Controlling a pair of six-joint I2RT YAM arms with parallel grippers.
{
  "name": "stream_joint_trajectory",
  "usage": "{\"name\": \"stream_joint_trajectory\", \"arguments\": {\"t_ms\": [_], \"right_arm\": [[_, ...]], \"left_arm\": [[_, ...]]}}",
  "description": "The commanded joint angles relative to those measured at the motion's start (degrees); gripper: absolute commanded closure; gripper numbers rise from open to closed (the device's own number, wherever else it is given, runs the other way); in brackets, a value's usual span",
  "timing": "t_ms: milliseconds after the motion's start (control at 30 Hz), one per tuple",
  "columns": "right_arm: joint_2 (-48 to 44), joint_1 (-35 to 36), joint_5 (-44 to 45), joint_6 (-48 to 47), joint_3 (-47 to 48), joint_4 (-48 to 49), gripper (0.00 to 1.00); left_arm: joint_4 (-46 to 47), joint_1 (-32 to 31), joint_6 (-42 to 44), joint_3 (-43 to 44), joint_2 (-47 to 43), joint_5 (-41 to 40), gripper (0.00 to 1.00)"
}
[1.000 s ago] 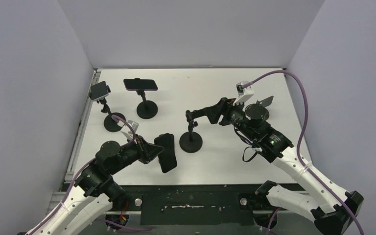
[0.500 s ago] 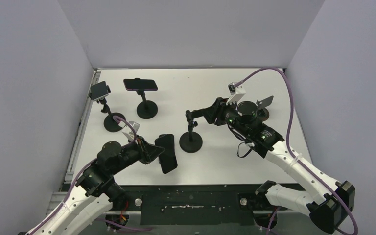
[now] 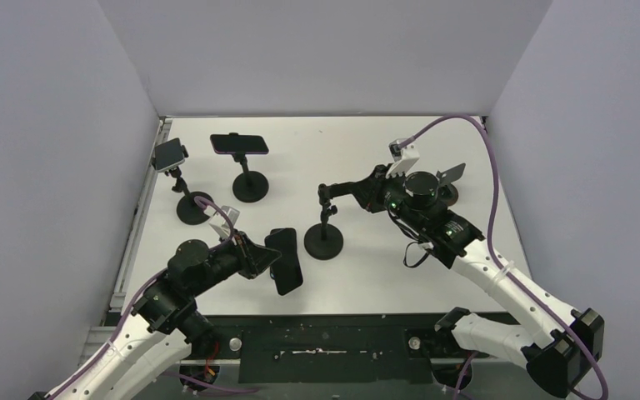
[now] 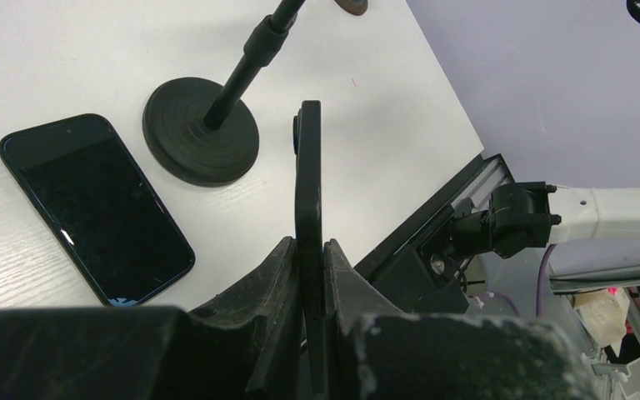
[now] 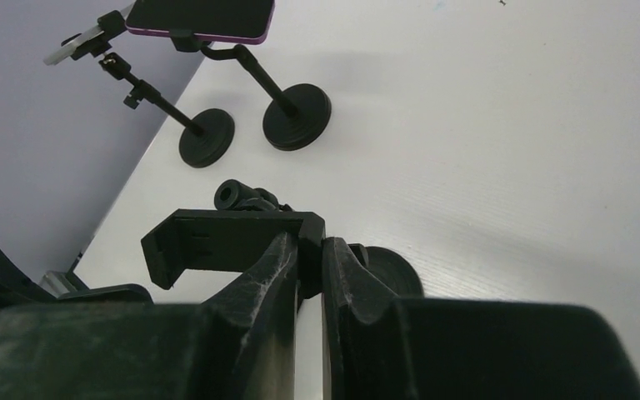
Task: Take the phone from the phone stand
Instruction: Pick up the phone stand at the center of the board, then place the phone stand at the center of the board.
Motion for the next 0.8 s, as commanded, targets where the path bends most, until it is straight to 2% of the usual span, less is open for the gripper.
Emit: {"name": "stream_joint_trajectory", "arguments": {"t_ms": [0, 400, 767], "right_arm": [[-1.1, -0.4, 2.9, -2.2, 3.3, -0.4, 1.00], [-0.3, -2.1, 14.1, -8.3, 12.3, -2.5, 1.00], [4.6, -13.4, 13.4, -8.8, 13.8, 6.7, 1.00]], "left_arm": [[7.1, 0.0, -1.0, 0.5, -0.1, 1.1, 1.00], [8.5, 0.0, -2.1, -0.2, -0.3, 0.7, 1.00], [9.0, 0.0, -3.1, -1.0, -1.2, 0.8, 1.00]]}}
